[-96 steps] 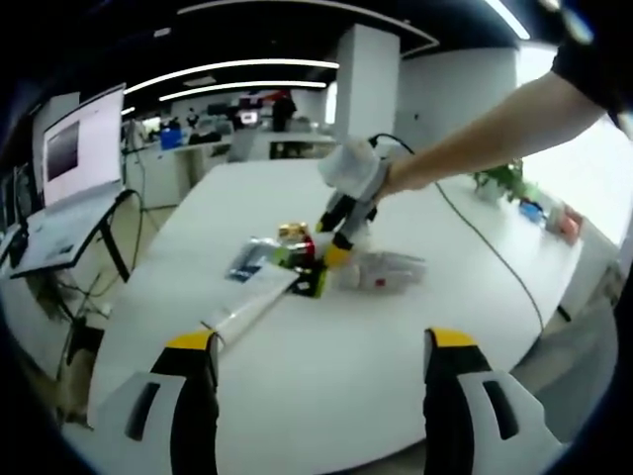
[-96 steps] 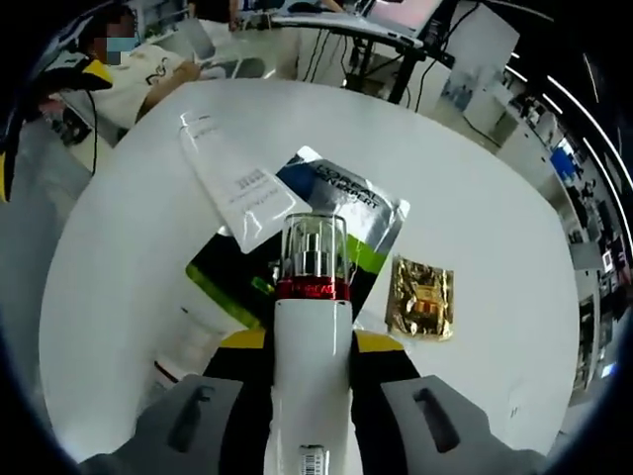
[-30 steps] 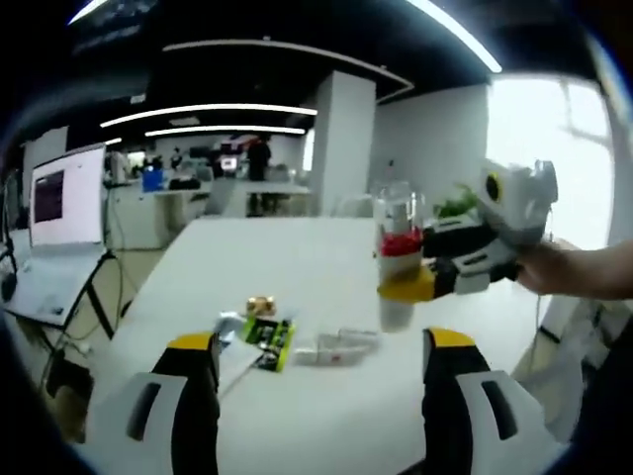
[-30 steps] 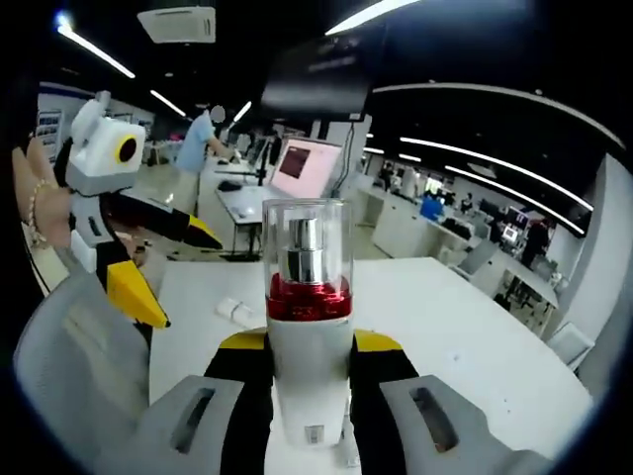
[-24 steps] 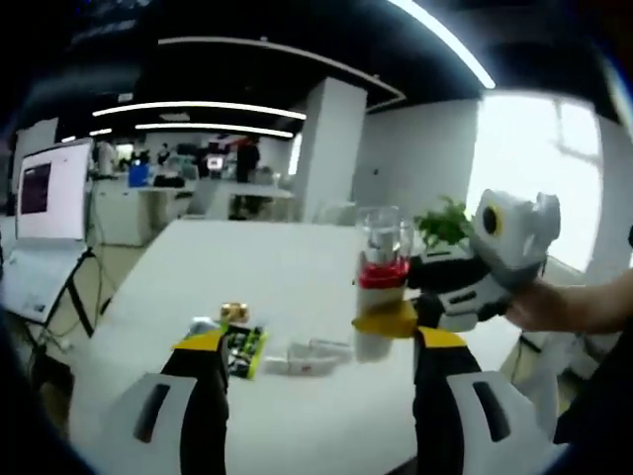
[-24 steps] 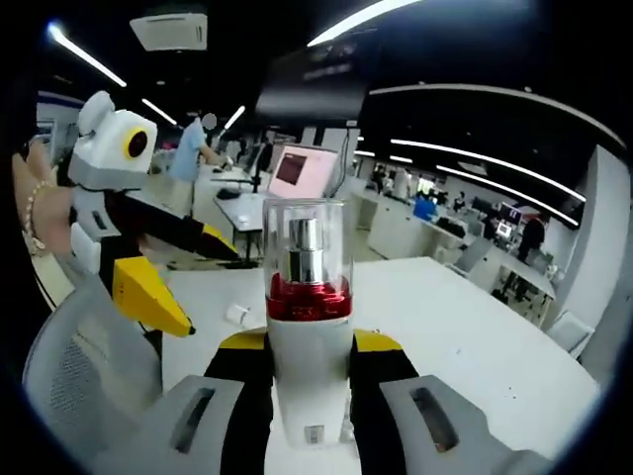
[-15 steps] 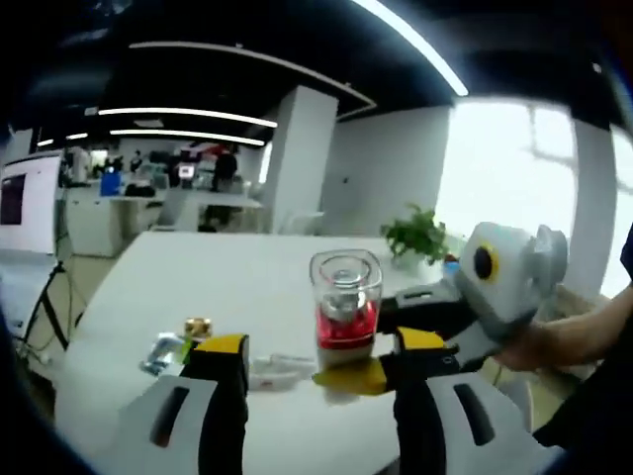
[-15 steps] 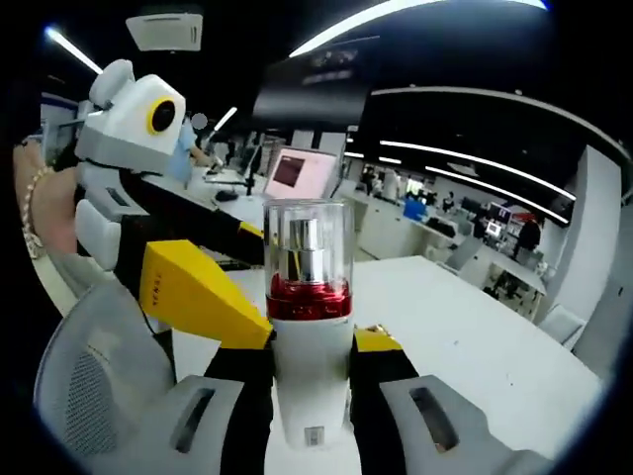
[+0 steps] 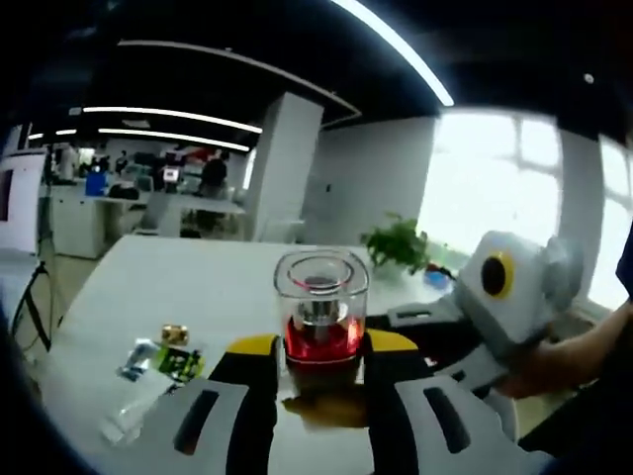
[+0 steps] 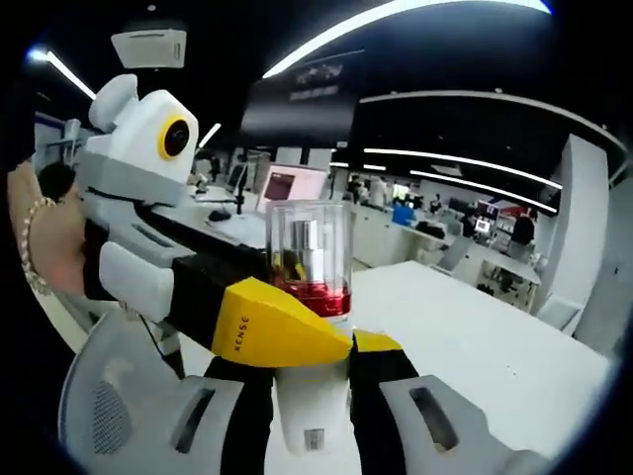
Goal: Arrange the skincare products in the storage area until every visible bottle or jar stands upright without overlapping.
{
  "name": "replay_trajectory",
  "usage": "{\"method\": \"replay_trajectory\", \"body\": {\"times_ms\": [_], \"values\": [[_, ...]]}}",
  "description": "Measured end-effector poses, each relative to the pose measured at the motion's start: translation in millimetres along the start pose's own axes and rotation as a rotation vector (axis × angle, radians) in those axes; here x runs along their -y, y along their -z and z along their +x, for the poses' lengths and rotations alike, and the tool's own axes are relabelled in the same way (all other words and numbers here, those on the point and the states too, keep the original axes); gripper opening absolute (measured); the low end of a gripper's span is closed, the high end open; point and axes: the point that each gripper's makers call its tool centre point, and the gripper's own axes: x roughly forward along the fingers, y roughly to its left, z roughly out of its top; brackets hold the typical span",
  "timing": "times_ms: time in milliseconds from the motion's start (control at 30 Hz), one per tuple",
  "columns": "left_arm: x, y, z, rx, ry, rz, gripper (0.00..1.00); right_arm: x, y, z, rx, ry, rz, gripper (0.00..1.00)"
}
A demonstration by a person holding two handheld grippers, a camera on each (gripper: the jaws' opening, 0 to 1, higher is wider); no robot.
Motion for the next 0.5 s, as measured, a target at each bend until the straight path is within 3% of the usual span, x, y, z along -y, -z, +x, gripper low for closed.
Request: {"method": "replay_trajectory", "body": {"times_ms": [233,300,367,433,500], "values": [[-1.4,-4.1,-2,0.002,0.027,-0.023,0.25,-1,-6.2,-2,-0.003,0.022,0.046,0.28],[-1.5,-5.4,-4,-0.014,0.082,-0.108,0.24,-2,-9.6,-3,0.007,0.015,0.053,0.29],[-1.7,-9.2,-8,-0.022,0.152,-0.176,0.24,-6,-19.1,-6,0.063,-0.019,0.093,0.29],[2.4,-15.4,-13,-0.038,0.222,-0.172,0.23,-11,-28.7,-12,0.123,-0.061,0.146,0.30],[10.1,-23.9,-19,-0.047,0.290,-0.099,0.23,-13,-34.7,-18,0.158,-0.104,0.211,0.31]]}}
